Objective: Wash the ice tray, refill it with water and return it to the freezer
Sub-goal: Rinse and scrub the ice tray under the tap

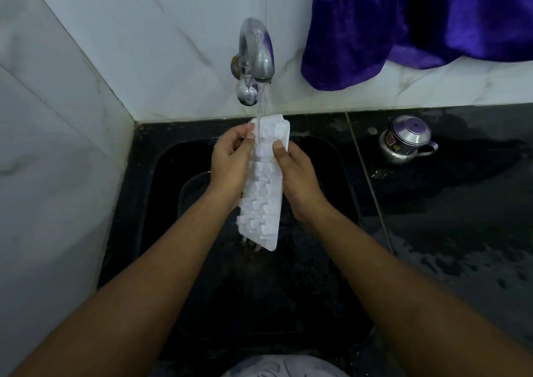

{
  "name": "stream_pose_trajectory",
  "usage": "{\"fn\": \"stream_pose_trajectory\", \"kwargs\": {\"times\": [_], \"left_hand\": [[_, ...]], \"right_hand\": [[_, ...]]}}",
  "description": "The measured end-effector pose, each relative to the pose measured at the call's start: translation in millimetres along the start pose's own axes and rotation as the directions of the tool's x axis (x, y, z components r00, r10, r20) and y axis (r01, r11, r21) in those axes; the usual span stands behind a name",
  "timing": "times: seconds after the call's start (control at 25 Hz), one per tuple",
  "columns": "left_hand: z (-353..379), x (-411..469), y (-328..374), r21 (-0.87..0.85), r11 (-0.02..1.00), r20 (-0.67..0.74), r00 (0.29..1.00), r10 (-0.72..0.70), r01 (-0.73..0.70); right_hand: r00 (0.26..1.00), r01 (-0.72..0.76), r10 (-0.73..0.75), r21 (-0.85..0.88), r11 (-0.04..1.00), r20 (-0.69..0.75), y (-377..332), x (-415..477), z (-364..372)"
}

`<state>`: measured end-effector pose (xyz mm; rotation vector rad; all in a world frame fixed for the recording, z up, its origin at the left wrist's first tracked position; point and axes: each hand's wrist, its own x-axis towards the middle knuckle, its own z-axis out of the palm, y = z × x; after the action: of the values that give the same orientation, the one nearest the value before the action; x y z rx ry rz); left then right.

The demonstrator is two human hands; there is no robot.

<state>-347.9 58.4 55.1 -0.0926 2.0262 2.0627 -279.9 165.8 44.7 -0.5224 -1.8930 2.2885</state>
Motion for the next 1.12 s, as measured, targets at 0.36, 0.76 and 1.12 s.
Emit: {"fn": "stream_pose_trajectory", "kwargs": {"times": [0.36,0.76,1.12], "left_hand": [[-37.0,5.6,-0.1,-0.179,0.956,0.302,0.938,-0.170,0.231],[-12.1,-9.2,-18.9,-0.542,0.710,0.452,0.868,-0.205,0.450],[-11.9,-13.3,-21.6,-0.507,0.748,0.438,0.875,-0.205,0.429]], "right_hand": [[0.965,-0.248,0.253,0.075,0.966,-0.072,-15.6,34.0,-13.1],[0.980,0.061,-0.182,-0.737,0.673,-0.086,-6.1,22.6,1.8],[0.859,0.470,-0.346,-0.850,0.239,0.378,-15.4,4.5,-1.5]]}}
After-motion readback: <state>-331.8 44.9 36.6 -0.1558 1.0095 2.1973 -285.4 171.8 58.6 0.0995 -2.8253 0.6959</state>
